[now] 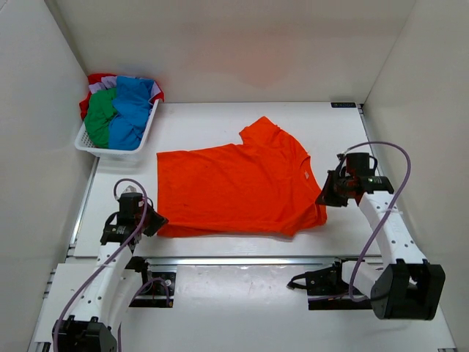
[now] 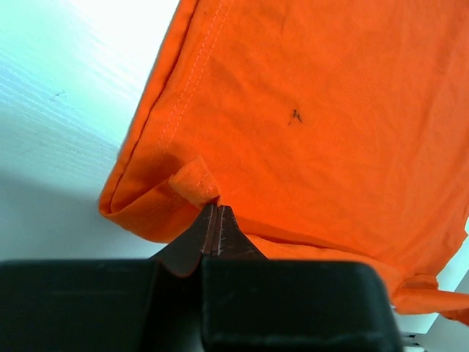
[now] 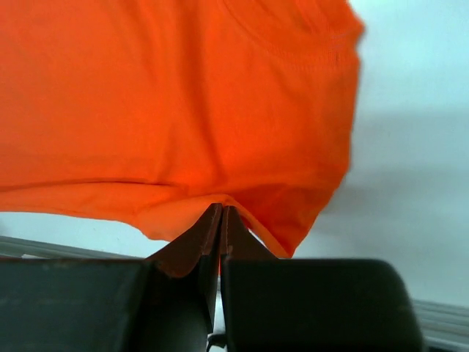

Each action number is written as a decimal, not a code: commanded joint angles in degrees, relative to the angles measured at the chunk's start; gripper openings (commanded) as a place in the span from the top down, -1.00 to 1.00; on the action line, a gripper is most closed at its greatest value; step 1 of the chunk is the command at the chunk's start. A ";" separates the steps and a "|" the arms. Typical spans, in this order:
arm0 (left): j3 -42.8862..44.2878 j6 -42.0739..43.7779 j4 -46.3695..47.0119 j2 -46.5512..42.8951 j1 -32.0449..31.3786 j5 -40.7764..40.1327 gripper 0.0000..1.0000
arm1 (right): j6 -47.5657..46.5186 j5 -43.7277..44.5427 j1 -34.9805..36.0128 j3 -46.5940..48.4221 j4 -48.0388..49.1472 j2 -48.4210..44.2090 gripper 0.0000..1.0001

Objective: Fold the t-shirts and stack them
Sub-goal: Fold the flattened tshirt in 1/3 of the way

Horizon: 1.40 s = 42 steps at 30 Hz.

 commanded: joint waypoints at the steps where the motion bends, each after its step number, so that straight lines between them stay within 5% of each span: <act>1: 1.16 -0.83 3.17 0.93 0.70 -1.33 1.00 | -2.79 -0.77 -0.78 5.57 5.07 3.44 1.00; 30: 4.41 1.44 14.60 16.39 1.22 -4.23 1.00 | -5.26 -3.15 -1.40 21.12 12.02 26.38 1.00; 38: 14.94 6.72 16.79 25.62 3.24 -4.23 -0.22 | -7.71 0.10 -1.14 30.97 9.66 30.70 0.50; 42: 19.79 7.34 16.45 29.14 2.37 -4.23 -0.30 | -8.95 -0.68 -0.96 35.11 8.68 33.16 0.28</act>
